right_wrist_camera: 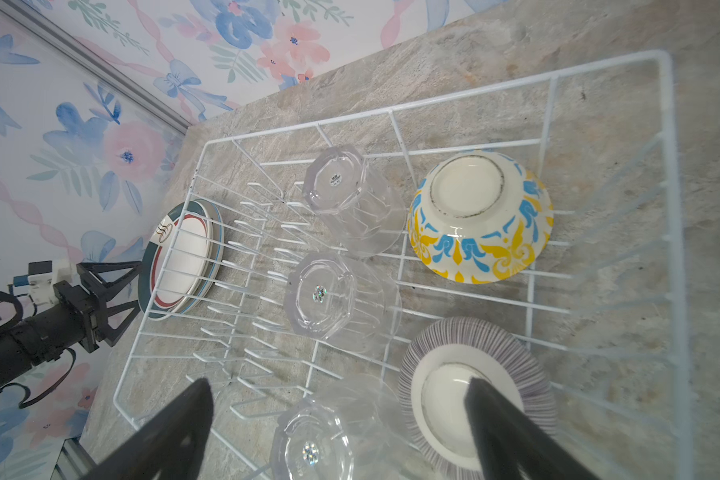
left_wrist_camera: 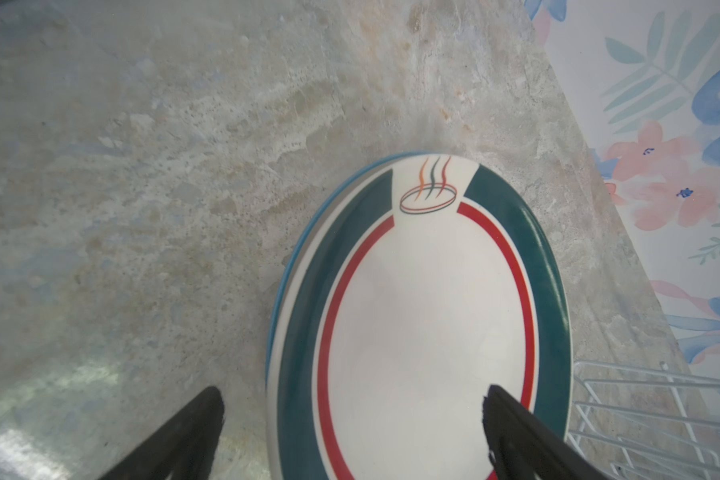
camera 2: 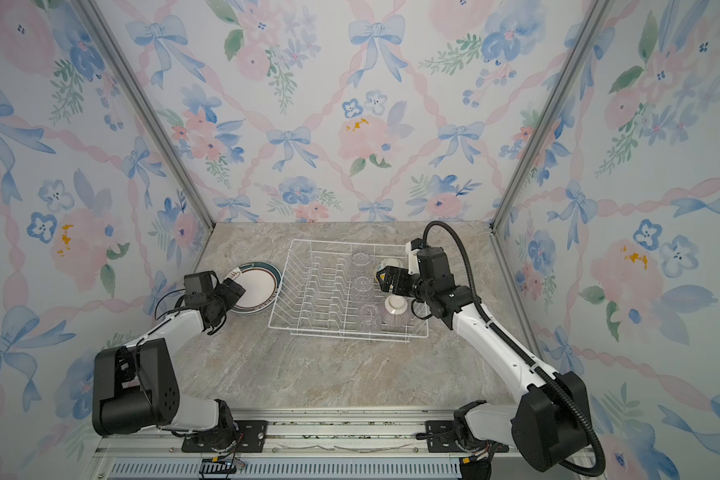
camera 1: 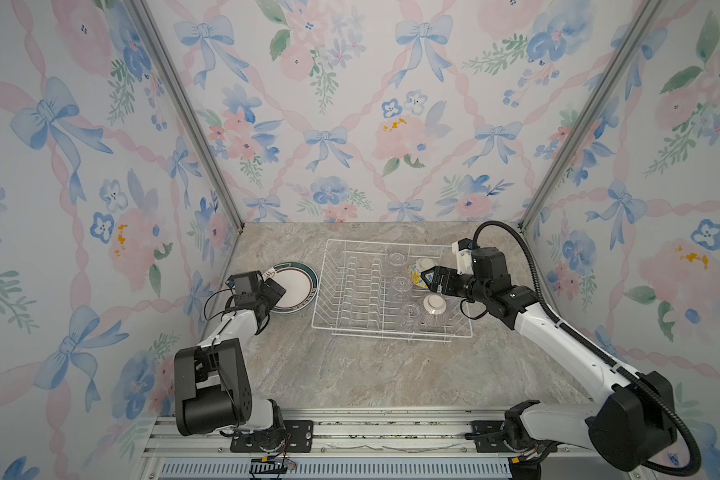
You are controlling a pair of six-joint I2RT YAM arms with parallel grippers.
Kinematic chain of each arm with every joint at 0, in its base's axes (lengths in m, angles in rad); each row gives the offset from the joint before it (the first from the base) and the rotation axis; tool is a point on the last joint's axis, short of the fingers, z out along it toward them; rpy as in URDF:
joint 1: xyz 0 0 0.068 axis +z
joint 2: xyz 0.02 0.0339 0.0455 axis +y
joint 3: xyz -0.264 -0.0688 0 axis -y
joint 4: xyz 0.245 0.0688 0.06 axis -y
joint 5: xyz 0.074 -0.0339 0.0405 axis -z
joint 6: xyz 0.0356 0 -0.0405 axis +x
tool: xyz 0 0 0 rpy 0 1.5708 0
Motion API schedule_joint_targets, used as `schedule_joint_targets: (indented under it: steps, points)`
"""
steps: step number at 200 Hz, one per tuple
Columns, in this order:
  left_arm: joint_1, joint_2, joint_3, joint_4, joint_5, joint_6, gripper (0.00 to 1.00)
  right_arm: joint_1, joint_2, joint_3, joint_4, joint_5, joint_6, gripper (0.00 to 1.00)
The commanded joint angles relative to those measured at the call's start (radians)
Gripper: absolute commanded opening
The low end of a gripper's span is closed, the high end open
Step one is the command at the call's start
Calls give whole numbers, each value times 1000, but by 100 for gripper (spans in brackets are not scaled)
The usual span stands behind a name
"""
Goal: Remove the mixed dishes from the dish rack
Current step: 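Lower the green-red rimmed plate onto the plate stack and open the left gripper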
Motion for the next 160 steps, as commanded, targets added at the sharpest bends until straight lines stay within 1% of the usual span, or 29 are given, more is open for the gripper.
schedule_joint_targets:
  steps: [1,13,34,67,80,98,117,147,160]
  points:
    - [-9,-53,18,-60,-7,18,98,-6,40,94,-101,41,-39,97]
    - [-19,-85,18,-79,-6,3,98,-8,74,148,-167,66,-42,97]
    - [-32,-140,10,-105,0,-10,98,-12,132,238,-263,67,-55,97]
    - [-37,-234,-1,-177,-17,13,98,-19,196,326,-314,57,-59,97]
    - [-43,-284,-20,-191,-31,32,98,-18,207,323,-295,47,-54,97]
    - [-53,-369,-65,-191,-41,42,98,-15,222,275,-213,17,-49,97]
    - [-70,-467,-108,-191,-57,48,98,-12,254,249,-169,13,-35,97]
    - [-91,-609,-144,-192,0,25,98,-1,291,242,-111,-24,-10,97]
    - [-96,-657,-151,-192,26,9,98,11,299,246,-99,-17,-15,97]
